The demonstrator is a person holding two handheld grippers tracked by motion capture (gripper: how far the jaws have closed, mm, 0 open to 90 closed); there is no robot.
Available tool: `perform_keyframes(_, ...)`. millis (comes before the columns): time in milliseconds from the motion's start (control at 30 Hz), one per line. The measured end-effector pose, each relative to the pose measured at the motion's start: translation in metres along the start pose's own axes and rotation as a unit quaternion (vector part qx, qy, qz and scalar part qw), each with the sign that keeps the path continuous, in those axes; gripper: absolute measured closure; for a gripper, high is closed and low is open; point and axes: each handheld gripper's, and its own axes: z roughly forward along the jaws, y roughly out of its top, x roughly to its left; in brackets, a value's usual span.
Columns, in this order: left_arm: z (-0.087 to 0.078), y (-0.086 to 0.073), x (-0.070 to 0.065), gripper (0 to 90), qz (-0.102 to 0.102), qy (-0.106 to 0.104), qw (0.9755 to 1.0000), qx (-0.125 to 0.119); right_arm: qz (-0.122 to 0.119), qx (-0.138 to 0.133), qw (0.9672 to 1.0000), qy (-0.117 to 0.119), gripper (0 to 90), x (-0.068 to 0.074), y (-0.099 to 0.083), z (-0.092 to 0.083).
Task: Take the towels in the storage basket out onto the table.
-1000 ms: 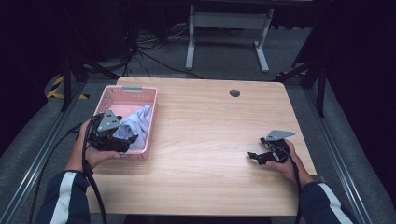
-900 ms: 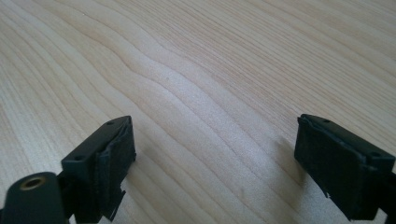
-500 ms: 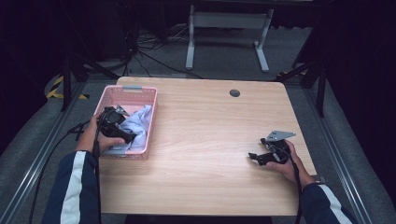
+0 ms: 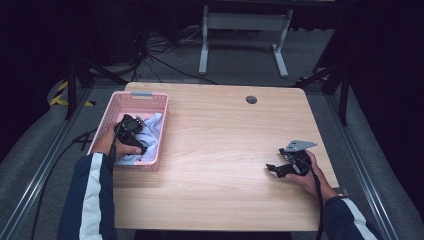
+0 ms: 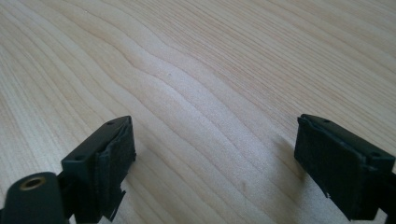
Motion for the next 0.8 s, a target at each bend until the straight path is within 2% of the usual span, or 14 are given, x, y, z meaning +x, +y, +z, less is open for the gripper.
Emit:
perform_keyframes(33,0.001,-0.001,0.0,0.7,-0.007,-0.005,1.0,-0.001,0.0,0.0,1.0,0.0,12.6,0.0,0.0,0.0)
perform_keyframes(67,0.0,-0.001,0.001,5.0,-0.007,-0.006,0.9999,-0.004,0.0,0.0,1.0,0.0,12.6,0.0,0.0,0.0)
perform_keyframes(167,-0.003,-0.001,0.001,9.5,-0.014,-0.002,0.9999,-0.004,0.0,0.0,1.0,0.0,12.6,0.0,0.0,0.0)
perform_keyframes(200,-0.005,-0.001,0.001,16.0,-0.015,-0.001,0.9999,-0.004,0.0,0.0,1.0,0.0,12.6,0.0,0.0,0.0)
perform_keyframes(267,-0.007,-0.001,0.001,23.2,-0.015,0.001,0.9999,-0.007,0.0,0.0,1.0,0.001,12.6,0.0,0.0,0.0)
perform_keyframes(300,-0.009,-0.002,0.001,31.0,-0.016,0.003,0.9998,-0.009,-0.001,0.0,1.0,0.001,12.6,0.0,0.0,0.0)
perform_keyframes(367,-0.01,-0.002,0.001,36.9,-0.016,0.004,0.9998,-0.011,0.0,0.0,1.0,0.001,12.6,0.0,0.0,0.0)
perform_keyframes(400,-0.011,-0.002,0.0,36.9,-0.013,0.008,0.9998,-0.011,-0.001,0.001,1.0,0.001,12.6,0.0,0.0,0.0)
perform_keyframes(500,-0.014,0.0,-0.002,46.5,-0.008,0.017,0.9998,-0.006,-0.001,0.001,1.0,0.001,12.6,0.0,0.0,0.0)
perform_keyframes(567,-0.015,0.001,-0.005,47.9,-0.012,0.022,0.9997,-0.004,-0.001,0.001,1.0,0.001,12.6,0.0,0.0,0.0)
perform_keyframes(700,-0.019,0.0,-0.007,53.4,-0.005,0.033,0.9994,-0.01,-0.003,0.0,1.0,0.002,13.1,0.0,-0.001,-0.001)
perform_keyframes(733,-0.02,-0.001,-0.005,53.4,-0.005,0.037,0.9992,-0.015,-0.003,0.0,1.0,0.003,13.5,0.0,-0.001,-0.001)
perform_keyframes(800,-0.024,-0.006,-0.002,55.5,-0.02,0.057,0.9976,-0.035,-0.003,-0.001,1.0,0.006,13.9,0.001,-0.001,-0.001)
